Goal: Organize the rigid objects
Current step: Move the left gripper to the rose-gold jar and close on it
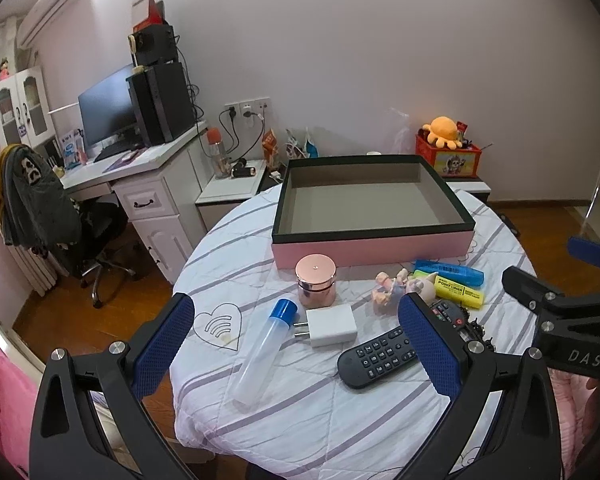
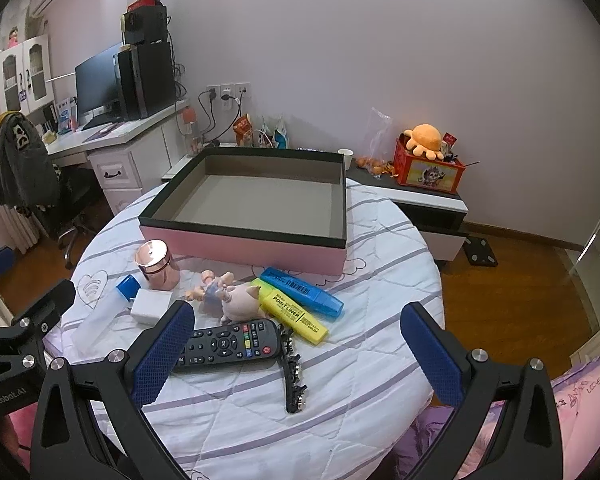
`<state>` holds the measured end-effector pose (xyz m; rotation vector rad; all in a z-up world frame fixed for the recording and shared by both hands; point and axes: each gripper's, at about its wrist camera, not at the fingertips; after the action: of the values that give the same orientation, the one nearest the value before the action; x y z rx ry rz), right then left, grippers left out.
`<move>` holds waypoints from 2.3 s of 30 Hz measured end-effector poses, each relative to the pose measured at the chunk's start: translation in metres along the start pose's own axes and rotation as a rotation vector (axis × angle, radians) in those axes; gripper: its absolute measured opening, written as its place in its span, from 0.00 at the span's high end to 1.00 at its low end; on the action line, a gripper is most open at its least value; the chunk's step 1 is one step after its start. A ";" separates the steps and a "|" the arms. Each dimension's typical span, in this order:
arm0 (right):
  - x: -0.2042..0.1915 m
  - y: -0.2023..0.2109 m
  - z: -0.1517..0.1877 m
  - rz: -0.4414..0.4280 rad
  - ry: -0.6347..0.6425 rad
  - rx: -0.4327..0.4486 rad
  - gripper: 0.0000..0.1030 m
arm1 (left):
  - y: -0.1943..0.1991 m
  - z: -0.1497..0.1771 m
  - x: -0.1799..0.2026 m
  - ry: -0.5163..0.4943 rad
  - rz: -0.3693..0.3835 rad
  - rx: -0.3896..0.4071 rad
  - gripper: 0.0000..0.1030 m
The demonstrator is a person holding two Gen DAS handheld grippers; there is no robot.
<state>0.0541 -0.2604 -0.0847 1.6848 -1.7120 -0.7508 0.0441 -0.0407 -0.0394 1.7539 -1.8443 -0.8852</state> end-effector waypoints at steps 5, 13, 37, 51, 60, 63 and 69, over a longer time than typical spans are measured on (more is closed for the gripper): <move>-0.006 -0.004 0.002 -0.005 0.008 -0.006 0.00 | -0.001 0.001 -0.001 0.001 0.000 -0.002 0.00; -0.010 -0.010 0.010 0.006 0.016 -0.020 0.00 | -0.007 0.014 -0.016 0.021 0.011 -0.013 0.00; -0.033 -0.048 0.008 -0.075 0.085 -0.021 0.00 | -0.069 0.015 -0.041 0.037 0.041 -0.104 0.00; -0.025 -0.079 -0.017 -0.085 0.077 -0.026 0.00 | -0.145 -0.022 -0.016 0.009 0.067 -0.173 0.03; -0.010 -0.097 -0.024 -0.104 0.068 -0.052 0.00 | -0.177 -0.030 0.003 -0.032 0.080 -0.229 0.26; -0.007 -0.100 -0.024 -0.117 0.067 -0.055 0.00 | -0.178 -0.031 0.006 -0.038 0.116 -0.236 0.46; -0.005 -0.101 -0.023 -0.132 0.071 -0.062 0.00 | -0.172 -0.029 0.010 -0.040 0.123 -0.224 0.54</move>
<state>0.1374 -0.2575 -0.1467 1.7734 -1.5258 -0.7858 0.1850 -0.0528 -0.1425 1.4814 -1.7800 -1.0404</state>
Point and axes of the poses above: each gripper's, at about its wrist camera, not at the fingertips, and y roughly against the way its jaws point, x to its right, z to its underside, and after that the axes turned 8 degrees about -x, right-handed
